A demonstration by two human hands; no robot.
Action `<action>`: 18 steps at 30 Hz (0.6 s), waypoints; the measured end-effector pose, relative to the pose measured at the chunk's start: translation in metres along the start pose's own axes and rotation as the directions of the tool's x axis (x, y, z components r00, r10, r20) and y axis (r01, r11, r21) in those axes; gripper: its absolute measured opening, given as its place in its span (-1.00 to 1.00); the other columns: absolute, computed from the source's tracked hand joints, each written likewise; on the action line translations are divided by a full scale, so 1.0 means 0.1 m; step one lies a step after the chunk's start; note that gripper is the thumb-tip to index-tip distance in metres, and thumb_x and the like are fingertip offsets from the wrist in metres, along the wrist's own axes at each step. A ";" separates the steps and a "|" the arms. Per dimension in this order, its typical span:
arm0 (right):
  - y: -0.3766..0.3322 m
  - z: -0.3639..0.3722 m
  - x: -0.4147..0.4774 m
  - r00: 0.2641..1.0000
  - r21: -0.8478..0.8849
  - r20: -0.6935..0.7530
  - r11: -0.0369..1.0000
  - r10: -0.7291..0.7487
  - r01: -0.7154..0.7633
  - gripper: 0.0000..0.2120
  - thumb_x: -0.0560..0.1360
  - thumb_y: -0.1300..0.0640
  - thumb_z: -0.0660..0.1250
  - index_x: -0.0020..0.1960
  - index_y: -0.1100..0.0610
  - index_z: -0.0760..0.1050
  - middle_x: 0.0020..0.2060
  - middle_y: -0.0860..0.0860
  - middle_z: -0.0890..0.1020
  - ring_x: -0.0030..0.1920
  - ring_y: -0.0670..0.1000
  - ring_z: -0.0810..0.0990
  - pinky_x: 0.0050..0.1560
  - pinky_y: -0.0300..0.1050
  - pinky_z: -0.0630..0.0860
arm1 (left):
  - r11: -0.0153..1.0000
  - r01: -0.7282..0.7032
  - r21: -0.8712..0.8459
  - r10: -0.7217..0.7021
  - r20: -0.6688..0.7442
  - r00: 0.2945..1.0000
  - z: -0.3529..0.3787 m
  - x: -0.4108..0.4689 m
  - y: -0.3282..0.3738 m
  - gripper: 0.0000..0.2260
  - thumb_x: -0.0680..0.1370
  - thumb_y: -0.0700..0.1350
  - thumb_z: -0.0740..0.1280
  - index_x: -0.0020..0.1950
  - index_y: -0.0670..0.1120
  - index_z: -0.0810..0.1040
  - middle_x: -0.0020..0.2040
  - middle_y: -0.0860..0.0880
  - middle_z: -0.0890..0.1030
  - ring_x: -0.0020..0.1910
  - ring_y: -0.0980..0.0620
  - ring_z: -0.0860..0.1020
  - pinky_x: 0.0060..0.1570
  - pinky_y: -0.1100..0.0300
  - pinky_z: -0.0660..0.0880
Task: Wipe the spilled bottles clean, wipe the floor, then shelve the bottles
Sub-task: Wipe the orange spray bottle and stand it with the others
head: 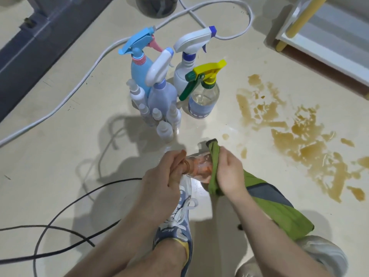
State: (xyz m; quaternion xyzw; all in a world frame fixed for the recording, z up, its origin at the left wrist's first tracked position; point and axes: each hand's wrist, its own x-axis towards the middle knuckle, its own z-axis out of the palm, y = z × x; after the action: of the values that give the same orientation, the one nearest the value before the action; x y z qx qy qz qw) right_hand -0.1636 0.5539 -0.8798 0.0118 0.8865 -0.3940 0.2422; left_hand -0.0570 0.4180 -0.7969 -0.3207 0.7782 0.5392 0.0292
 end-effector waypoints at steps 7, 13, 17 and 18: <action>-0.45 0.69 -0.96 0.897 0.170 -0.080 0.881 -0.434 0.441 -0.55 0.69 0.02 -0.03 0.53 0.17 0.16 0.53 0.02 0.25 0.57 -0.04 0.13 0.54 -0.01 0.11 | 0.906 0.248 -0.343 -0.285 -0.063 0.956 -0.08 0.21 0.15 -0.74 0.66 -0.08 0.14 0.20 -0.03 0.60 0.13 0.05 0.65 0.16 0.14 0.58 0.25 0.18 0.46; -0.32 0.60 -1.13 0.882 0.227 -0.145 0.852 -0.449 0.471 -0.61 0.56 0.17 0.24 0.38 0.18 0.48 0.36 -0.09 0.50 0.40 -0.12 0.42 0.39 -0.26 0.32 | 0.706 0.417 -0.573 -0.486 0.037 0.873 -0.02 0.28 0.18 -0.77 0.61 -0.09 0.21 -0.13 -0.09 0.61 -0.31 0.01 0.63 -0.36 0.13 0.57 -0.27 0.27 0.51; -0.46 0.40 -0.82 0.942 0.351 -0.140 0.874 -0.306 0.336 -0.74 0.47 0.19 0.37 0.14 0.10 0.67 0.07 -0.08 0.60 0.14 -0.09 0.55 0.15 -0.26 0.46 | 0.612 0.408 -0.677 -0.445 0.132 0.886 0.05 0.26 0.19 -0.78 0.59 -0.09 0.27 -0.22 -0.05 0.62 -0.33 0.01 0.62 -0.32 0.08 0.56 -0.23 0.19 0.47; -0.54 0.38 -0.73 0.956 0.379 -0.139 0.878 -0.259 0.293 -0.75 0.47 0.19 0.37 0.11 0.09 0.69 0.00 -0.08 0.56 0.09 -0.07 0.54 0.10 -0.23 0.47 | 0.619 0.397 -0.678 -0.416 0.145 0.898 0.06 0.25 0.22 -0.73 0.59 -0.10 0.27 -0.28 -0.04 0.63 -0.33 0.00 0.62 -0.31 0.07 0.58 -0.23 0.21 0.49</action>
State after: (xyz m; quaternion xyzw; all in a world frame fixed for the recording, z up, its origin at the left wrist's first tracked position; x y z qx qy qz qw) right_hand -0.0945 0.5023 -0.8326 -0.0496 0.7904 -0.5946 0.1385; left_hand -0.0902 0.4161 -0.7914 -0.4823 0.4267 0.7649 0.0180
